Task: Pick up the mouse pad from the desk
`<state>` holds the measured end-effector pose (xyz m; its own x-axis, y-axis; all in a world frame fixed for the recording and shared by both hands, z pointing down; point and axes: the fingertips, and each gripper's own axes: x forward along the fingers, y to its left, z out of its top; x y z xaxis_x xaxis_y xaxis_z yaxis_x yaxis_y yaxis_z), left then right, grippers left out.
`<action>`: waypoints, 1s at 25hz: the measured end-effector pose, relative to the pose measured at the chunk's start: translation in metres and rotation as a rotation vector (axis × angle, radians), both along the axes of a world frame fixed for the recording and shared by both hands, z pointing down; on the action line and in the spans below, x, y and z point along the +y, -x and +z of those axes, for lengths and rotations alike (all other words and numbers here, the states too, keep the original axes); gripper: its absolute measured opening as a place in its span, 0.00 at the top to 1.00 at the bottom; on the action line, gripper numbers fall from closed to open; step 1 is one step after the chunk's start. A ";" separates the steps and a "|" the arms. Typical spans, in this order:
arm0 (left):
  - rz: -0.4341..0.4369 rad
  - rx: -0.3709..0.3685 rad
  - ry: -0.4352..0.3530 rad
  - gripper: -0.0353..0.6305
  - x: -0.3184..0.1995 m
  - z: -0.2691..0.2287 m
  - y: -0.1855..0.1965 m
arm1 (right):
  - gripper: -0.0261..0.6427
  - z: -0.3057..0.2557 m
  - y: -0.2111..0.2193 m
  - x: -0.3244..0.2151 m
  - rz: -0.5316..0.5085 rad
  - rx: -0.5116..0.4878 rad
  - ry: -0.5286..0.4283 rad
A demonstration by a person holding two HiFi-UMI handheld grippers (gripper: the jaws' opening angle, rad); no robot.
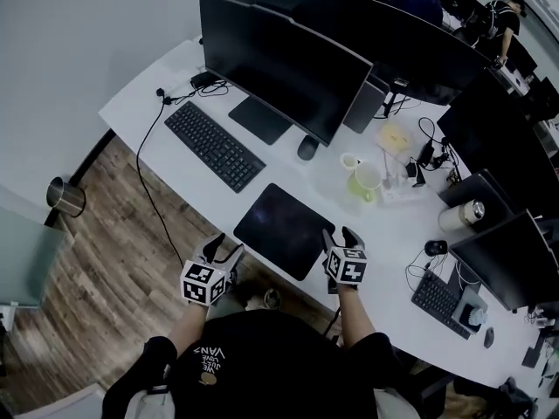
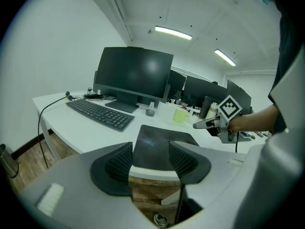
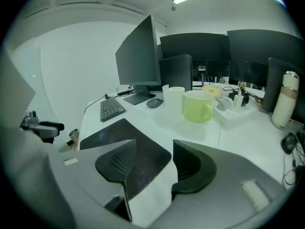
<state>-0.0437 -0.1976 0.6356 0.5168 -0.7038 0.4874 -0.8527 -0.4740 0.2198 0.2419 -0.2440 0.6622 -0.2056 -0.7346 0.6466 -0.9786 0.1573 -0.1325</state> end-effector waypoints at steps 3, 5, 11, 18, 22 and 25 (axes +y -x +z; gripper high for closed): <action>0.030 -0.013 0.021 0.63 -0.006 0.005 0.004 | 0.60 0.017 -0.001 -0.012 0.011 0.024 0.032; 0.045 -0.019 0.036 0.63 -0.010 0.009 0.009 | 0.58 0.028 -0.001 -0.020 0.022 0.033 0.058; 0.089 -0.028 0.084 0.62 -0.016 0.021 0.020 | 0.56 0.055 0.001 -0.025 0.023 0.062 0.150; 0.120 0.008 0.135 0.59 -0.021 0.033 0.012 | 0.58 0.060 0.005 -0.024 0.024 0.041 0.157; 0.120 0.014 0.159 0.57 -0.025 0.041 0.004 | 0.65 0.059 0.009 -0.021 0.018 0.040 0.157; 0.121 -0.009 0.185 0.56 -0.028 0.049 -0.001 | 0.74 0.057 0.017 -0.021 0.012 0.017 0.147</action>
